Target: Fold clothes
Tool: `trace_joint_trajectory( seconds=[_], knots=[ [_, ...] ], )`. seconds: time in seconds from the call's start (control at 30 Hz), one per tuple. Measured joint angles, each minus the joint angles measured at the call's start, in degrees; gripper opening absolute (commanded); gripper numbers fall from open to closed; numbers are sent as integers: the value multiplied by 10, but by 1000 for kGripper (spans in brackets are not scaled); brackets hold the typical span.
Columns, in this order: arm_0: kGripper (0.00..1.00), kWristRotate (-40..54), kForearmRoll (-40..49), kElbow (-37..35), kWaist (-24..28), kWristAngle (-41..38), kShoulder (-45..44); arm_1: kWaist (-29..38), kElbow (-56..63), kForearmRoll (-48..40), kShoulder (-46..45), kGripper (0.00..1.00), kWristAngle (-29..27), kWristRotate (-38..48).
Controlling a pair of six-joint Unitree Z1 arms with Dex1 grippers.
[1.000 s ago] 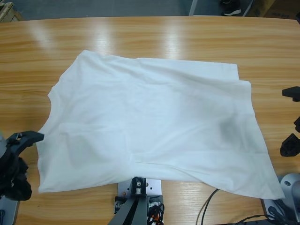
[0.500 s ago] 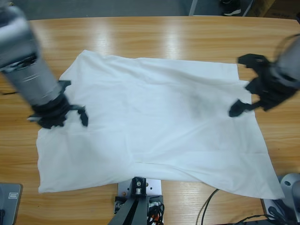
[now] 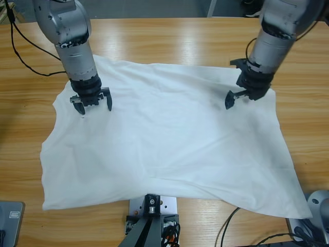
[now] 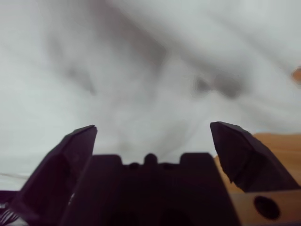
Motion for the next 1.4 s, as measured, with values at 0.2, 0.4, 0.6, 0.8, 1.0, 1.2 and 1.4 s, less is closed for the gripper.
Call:
trace_joint_trajectory(
  seconds=[0.2, 0.4, 0.6, 0.8, 1.0, 1.2, 1.4],
  knots=[
    [965, 24, 49, -82, 10, 0, 41, -18, -69, 30, 58, 987, -1, -9],
    [964, 32, 82, -144, 20, 0, 68, -27, -138, 65, 99, 987, -4, -11],
    [959, 42, 102, -183, 41, 0, 83, -53, -247, 122, 138, 987, -5, -16],
    [959, 62, 117, -208, 54, 0, 96, -61, -378, 189, 194, 987, -5, -16],
    [959, 73, 122, -223, 52, 19, 99, -66, -413, 232, 182, 982, -35, -16],
    [959, 73, 122, -226, 45, 23, 99, -7, -277, 196, 70, 982, -37, 30],
    [959, 73, 122, -226, 28, 23, 99, 11, -99, 66, 54, 982, -2, 57]
  ],
)
